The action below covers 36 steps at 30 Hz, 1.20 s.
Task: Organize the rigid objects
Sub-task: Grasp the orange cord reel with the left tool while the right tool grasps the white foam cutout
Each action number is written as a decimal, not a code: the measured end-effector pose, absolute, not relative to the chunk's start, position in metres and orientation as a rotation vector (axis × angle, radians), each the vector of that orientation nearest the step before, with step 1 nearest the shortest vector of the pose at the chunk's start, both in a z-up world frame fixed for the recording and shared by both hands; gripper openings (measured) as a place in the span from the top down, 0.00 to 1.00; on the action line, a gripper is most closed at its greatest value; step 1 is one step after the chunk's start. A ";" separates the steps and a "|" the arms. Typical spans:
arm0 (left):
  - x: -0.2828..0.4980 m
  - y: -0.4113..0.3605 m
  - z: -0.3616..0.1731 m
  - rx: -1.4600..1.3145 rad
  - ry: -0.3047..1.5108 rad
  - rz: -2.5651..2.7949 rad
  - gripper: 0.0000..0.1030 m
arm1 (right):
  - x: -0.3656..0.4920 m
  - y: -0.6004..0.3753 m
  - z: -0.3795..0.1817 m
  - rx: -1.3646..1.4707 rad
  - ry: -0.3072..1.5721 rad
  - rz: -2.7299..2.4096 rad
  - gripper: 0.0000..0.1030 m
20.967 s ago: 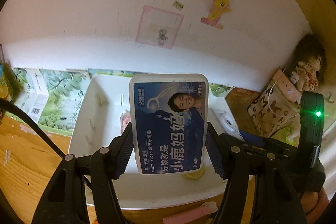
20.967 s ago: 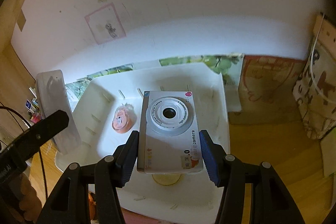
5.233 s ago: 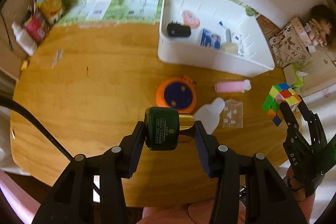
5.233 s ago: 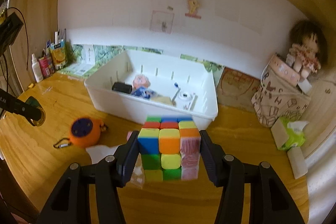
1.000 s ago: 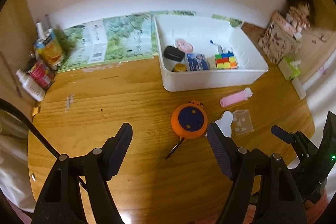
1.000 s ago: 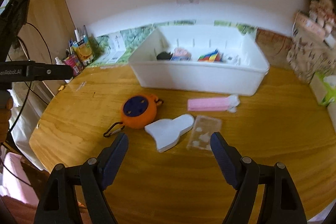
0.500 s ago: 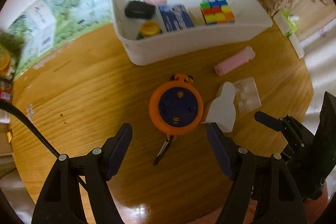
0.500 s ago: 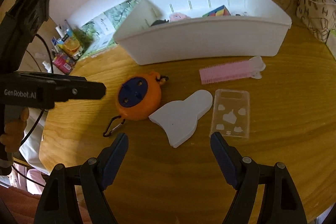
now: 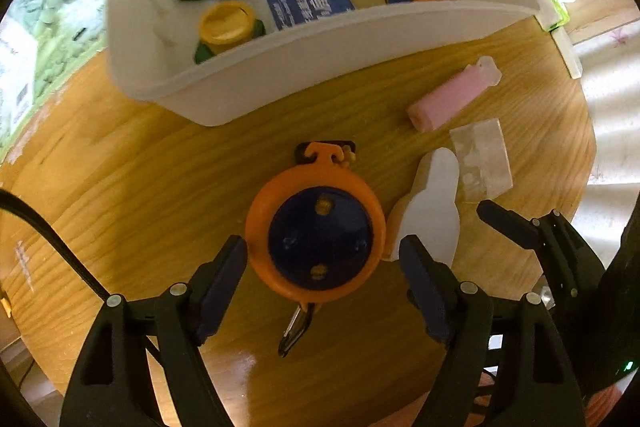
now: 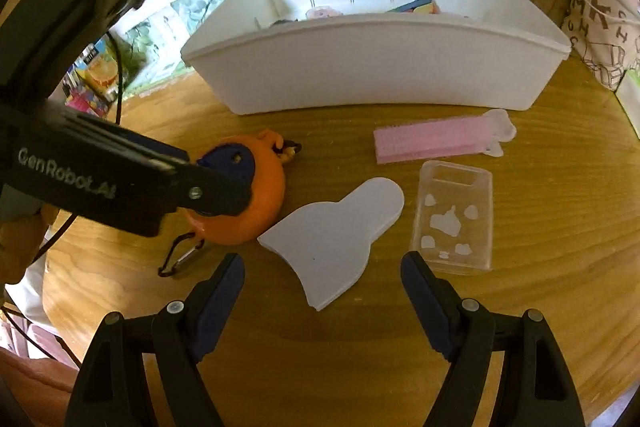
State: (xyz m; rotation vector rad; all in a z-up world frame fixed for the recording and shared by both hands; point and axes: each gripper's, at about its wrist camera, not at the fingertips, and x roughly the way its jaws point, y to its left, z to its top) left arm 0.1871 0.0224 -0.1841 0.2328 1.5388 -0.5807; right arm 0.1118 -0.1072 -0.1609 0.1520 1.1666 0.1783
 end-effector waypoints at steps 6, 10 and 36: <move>0.191 0.019 -0.191 0.260 1.559 -0.574 0.20 | 0.119 -0.097 -0.166 0.107 1.161 0.162 0.21; 0.197 0.021 -0.199 0.256 1.586 -0.579 0.20 | 0.123 -0.093 -0.168 0.082 1.153 0.161 0.21; 0.205 0.050 -0.210 0.129 1.615 -0.508 0.21 | 0.136 -0.088 -0.175 0.003 1.157 0.215 0.34</move>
